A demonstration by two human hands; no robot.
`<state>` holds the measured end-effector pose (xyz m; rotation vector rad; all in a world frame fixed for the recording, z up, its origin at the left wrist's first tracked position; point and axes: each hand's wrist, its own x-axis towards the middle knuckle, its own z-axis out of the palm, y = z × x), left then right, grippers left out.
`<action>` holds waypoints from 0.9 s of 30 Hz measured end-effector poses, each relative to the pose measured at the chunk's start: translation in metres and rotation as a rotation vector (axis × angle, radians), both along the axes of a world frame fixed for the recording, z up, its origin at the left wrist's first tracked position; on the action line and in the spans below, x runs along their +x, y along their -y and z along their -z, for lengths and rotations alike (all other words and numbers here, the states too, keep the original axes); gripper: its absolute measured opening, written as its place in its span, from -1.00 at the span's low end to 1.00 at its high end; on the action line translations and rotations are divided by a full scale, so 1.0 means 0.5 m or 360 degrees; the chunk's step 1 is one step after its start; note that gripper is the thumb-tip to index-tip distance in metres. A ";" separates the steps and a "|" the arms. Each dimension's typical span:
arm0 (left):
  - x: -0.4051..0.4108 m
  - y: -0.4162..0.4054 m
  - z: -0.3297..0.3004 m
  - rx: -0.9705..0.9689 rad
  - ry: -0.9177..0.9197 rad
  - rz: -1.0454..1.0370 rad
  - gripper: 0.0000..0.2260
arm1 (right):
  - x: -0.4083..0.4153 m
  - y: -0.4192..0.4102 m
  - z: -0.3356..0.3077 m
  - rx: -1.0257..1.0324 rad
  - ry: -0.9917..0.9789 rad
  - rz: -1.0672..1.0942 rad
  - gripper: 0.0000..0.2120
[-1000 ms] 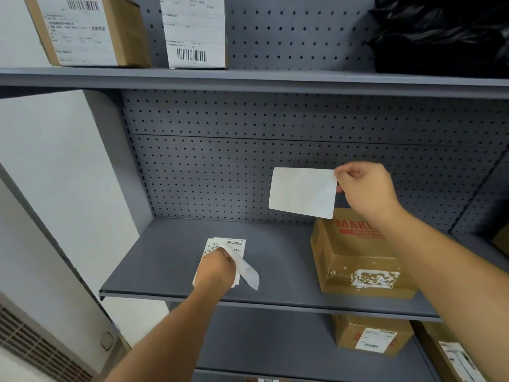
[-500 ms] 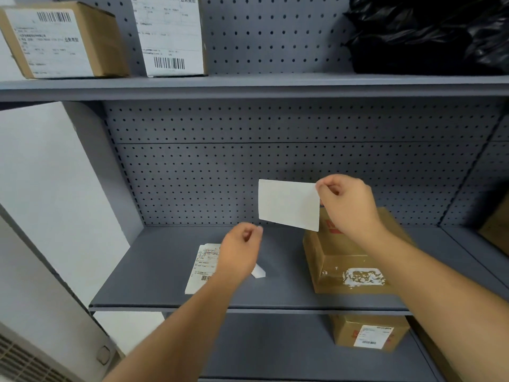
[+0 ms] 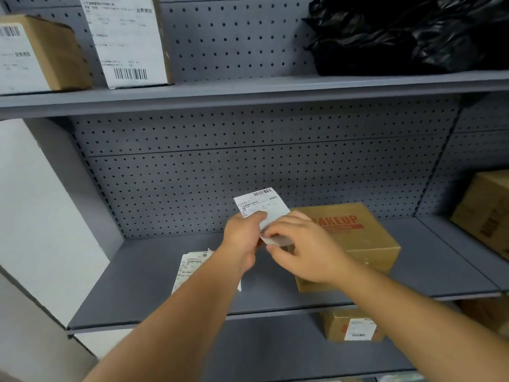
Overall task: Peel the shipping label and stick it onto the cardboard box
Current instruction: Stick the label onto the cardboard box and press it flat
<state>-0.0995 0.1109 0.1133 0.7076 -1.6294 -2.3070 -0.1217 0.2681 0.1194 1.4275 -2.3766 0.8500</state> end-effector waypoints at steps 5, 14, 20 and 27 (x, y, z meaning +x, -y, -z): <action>-0.007 -0.014 0.013 -0.0055 -0.0011 0.0044 -0.83 | -0.023 -0.031 -0.014 -0.0255 0.0233 0.0341 -0.80; -0.051 -0.075 0.013 -0.0119 0.0000 0.0318 -0.82 | -0.125 -0.130 -0.038 -0.0450 0.1413 0.0763 -0.89; -0.103 -0.131 0.010 -0.0182 0.0063 0.0368 -0.82 | -0.164 -0.179 -0.047 -0.0434 0.1517 0.0686 -0.90; -0.171 -0.180 0.004 -0.0273 0.0144 0.0309 -0.85 | -0.241 -0.235 -0.057 -0.0395 0.1493 0.0727 -0.92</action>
